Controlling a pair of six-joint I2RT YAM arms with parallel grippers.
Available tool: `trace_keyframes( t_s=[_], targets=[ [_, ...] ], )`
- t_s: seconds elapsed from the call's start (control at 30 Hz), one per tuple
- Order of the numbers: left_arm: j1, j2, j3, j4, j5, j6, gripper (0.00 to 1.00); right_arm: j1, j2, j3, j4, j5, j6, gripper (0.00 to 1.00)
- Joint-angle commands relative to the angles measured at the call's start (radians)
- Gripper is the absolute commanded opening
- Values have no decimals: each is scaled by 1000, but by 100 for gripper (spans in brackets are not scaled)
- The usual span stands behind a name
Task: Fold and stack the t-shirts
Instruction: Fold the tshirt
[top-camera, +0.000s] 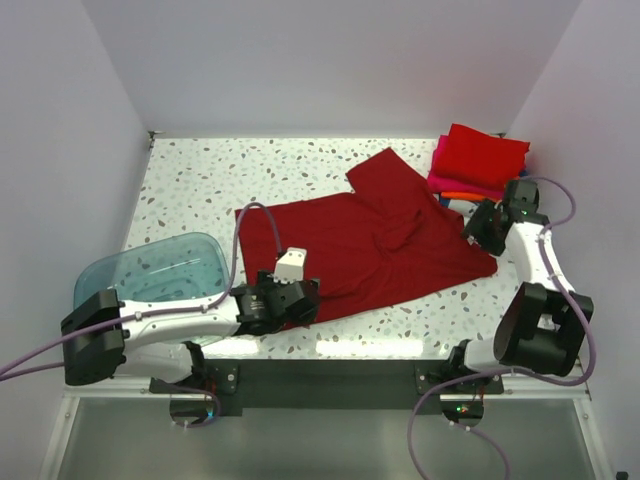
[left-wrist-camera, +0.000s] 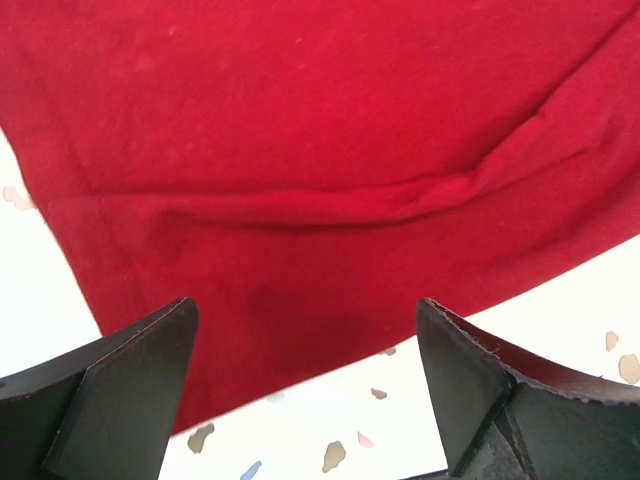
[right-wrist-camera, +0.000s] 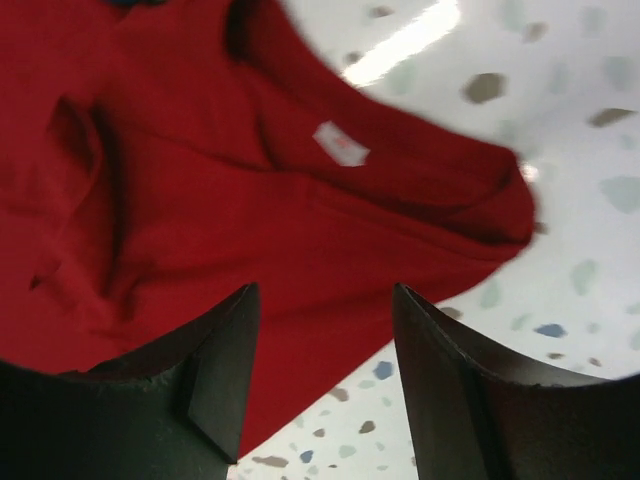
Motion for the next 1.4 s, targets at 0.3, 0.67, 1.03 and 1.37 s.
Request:
trace_keyframes(
  t_s=[0.3, 0.67, 1.03, 1.37],
  targets=[
    [33, 131, 73, 202, 6, 177, 92, 247, 152, 198, 52, -166, 15, 60],
    [86, 234, 92, 263, 37, 221, 89, 316, 305, 277, 55, -149, 25, 60],
    [138, 277, 87, 272, 42, 191, 69, 324, 355, 272, 70, -141, 21, 60],
    [163, 291, 73, 262, 56, 179, 41, 351, 398, 313, 67, -157, 28, 58]
  ],
)
